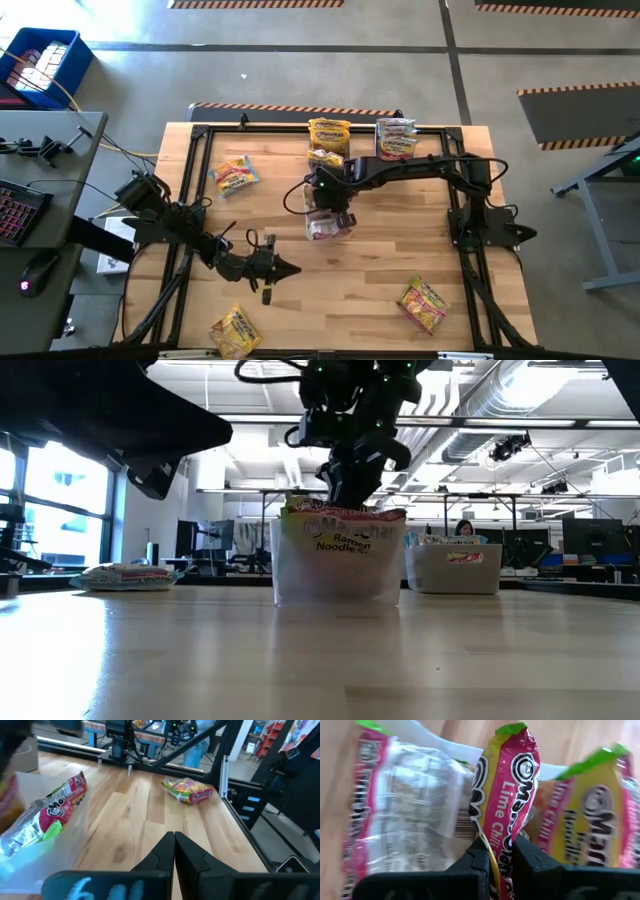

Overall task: Sort Maruchan noodles
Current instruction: Put the green noodle pack into the transparent bin

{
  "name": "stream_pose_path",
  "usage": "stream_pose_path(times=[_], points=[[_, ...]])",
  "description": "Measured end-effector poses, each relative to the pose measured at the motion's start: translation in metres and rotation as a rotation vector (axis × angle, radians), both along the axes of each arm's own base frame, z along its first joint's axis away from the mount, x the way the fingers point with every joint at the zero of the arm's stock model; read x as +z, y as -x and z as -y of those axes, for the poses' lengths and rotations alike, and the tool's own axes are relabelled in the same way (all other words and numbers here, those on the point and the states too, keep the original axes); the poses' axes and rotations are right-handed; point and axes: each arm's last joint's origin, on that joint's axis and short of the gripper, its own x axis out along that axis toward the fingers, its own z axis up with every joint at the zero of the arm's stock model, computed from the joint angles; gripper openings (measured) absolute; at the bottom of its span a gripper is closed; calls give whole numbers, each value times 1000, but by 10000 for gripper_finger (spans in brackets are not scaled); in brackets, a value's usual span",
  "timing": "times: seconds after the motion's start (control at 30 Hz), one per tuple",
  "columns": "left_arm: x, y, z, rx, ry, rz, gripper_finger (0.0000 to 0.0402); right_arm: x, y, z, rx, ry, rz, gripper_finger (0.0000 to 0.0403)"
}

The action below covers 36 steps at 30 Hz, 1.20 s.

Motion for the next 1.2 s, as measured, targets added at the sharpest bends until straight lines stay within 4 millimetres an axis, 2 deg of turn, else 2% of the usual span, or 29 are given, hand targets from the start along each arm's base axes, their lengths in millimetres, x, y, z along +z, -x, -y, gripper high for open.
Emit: stream_pose_path(times=[0.37, 0.77, 1.03, 1.2], points=[[1, -1, 1, -27, 1, 2, 3, -11, -7, 15, -90, 48, 15, 27], [1, -1, 1, -38, 1, -1, 3, -9, -9, 16, -209, 230, 21, 135], [1, -1, 1, -38, 1, -1, 3, 1, -12, 19, -306, 329, 55, 141], [1, -1, 1, -38, 1, -2, 3, 1, -12, 20, -348, 305, 62, 142]])
